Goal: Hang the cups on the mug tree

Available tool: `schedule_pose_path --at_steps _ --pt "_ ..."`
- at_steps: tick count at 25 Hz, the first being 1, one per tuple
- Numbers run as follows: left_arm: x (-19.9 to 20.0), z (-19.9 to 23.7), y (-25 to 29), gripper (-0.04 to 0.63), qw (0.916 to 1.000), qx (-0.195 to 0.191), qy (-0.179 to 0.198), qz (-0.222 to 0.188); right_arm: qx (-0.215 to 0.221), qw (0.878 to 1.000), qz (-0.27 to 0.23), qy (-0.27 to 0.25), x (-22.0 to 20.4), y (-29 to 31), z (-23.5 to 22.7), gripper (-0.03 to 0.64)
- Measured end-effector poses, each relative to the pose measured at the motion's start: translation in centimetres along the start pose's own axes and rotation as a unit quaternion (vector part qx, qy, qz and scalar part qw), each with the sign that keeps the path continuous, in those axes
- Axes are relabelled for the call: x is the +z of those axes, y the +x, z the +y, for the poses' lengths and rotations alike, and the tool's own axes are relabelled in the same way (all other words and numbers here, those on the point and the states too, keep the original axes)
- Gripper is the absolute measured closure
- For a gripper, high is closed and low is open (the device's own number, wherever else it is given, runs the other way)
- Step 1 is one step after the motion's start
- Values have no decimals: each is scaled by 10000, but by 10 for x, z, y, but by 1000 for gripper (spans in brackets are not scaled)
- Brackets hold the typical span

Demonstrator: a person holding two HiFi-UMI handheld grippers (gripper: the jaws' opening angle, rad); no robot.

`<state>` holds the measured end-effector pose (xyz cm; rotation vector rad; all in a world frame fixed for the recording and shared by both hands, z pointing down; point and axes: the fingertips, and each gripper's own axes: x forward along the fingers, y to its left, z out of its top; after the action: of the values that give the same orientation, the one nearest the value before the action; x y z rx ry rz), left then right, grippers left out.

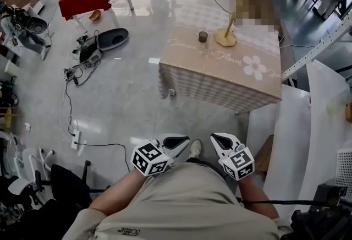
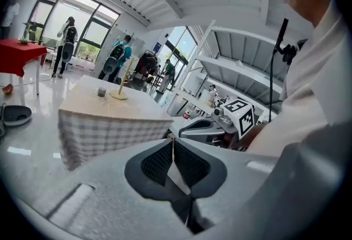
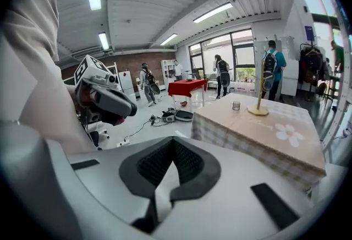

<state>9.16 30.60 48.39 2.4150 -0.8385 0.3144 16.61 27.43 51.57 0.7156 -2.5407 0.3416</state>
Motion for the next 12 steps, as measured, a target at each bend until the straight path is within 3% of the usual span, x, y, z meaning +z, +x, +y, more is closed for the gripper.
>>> schedule_pose_path --at_steps 9,12 --pt "69 27 79 580 9991 369 148 -127 394 9990 -10 -227 10 17 -102 597" --pt "76 39 86 580 9988 464 124 -71 452 9988 -39 -188 14 32 -121 531"
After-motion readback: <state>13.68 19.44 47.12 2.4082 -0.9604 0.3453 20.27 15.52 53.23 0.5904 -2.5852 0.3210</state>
